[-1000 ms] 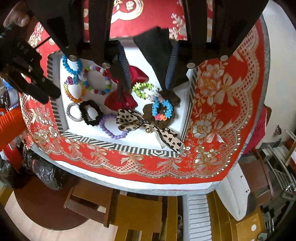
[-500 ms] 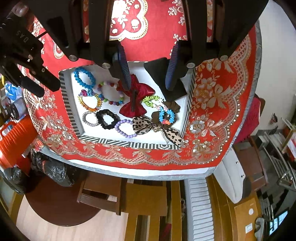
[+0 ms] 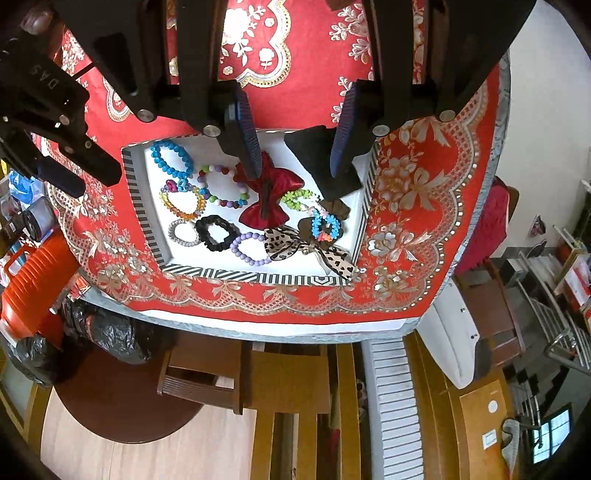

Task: Organize jewelry

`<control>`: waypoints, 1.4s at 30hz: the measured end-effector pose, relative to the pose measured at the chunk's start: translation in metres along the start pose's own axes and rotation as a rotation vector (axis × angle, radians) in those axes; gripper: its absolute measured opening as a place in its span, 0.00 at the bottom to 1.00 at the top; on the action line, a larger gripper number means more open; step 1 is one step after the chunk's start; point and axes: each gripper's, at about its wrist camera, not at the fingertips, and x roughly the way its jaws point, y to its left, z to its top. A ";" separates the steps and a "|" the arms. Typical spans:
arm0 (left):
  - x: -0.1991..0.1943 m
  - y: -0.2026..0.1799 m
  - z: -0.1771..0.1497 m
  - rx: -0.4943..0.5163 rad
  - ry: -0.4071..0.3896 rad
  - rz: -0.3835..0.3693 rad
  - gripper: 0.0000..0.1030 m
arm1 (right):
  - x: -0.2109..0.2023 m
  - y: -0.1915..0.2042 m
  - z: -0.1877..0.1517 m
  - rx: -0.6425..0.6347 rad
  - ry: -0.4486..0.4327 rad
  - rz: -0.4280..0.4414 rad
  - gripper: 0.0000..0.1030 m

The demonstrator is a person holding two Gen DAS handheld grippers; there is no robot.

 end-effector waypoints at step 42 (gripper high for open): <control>0.000 -0.002 -0.008 -0.004 0.014 -0.048 0.26 | 0.002 0.004 -0.003 -0.018 0.023 0.014 0.64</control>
